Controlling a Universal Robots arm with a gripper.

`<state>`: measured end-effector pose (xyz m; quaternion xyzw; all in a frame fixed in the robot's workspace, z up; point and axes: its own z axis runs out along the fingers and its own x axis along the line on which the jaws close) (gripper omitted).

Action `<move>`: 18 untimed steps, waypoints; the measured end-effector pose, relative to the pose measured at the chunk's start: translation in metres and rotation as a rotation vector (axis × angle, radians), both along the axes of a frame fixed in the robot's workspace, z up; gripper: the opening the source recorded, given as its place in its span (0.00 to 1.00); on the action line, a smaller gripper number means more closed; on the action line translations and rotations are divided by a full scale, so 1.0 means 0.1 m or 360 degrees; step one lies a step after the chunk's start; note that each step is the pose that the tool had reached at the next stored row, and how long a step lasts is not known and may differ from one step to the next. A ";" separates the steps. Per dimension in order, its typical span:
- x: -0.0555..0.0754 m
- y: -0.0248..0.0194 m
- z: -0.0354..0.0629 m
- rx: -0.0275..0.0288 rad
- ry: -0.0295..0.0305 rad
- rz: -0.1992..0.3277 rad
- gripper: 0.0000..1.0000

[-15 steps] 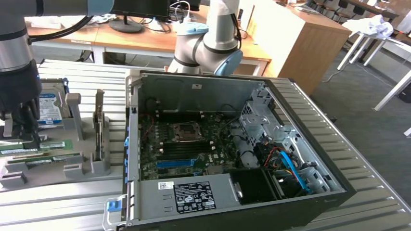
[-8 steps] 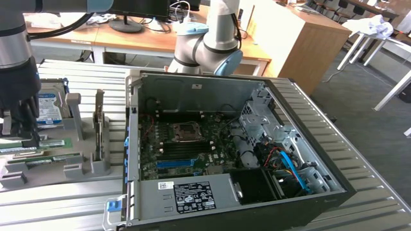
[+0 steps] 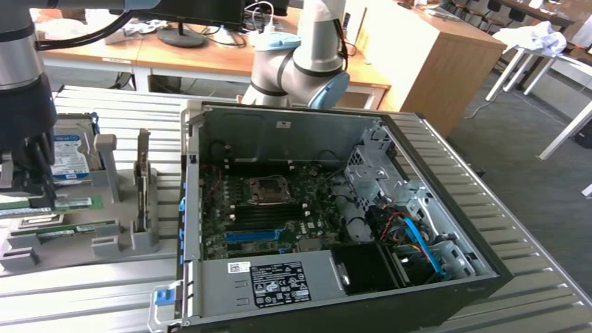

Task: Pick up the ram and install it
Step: 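Pick up the ram and move it above insertion slot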

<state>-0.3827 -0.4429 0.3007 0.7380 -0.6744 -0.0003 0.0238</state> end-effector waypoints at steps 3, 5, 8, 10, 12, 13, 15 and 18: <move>0.00 0.000 0.030 0.00000 -0.00001 0.0000 0.12; 0.00 0.000 0.048 -0.00001 0.00000 0.0000 0.12; 0.00 0.000 0.079 0.00000 -0.00001 0.0000 0.12; 0.00 0.000 0.100 0.00000 -0.00001 0.0000 0.12; 0.00 0.000 0.123 0.00000 0.00000 0.0000 0.12; 0.00 0.000 0.135 0.00000 0.00000 0.0000 0.12; 0.00 0.000 0.157 0.00001 -0.00001 0.0000 0.12; 0.00 0.000 0.195 0.00000 0.00000 0.0000 0.12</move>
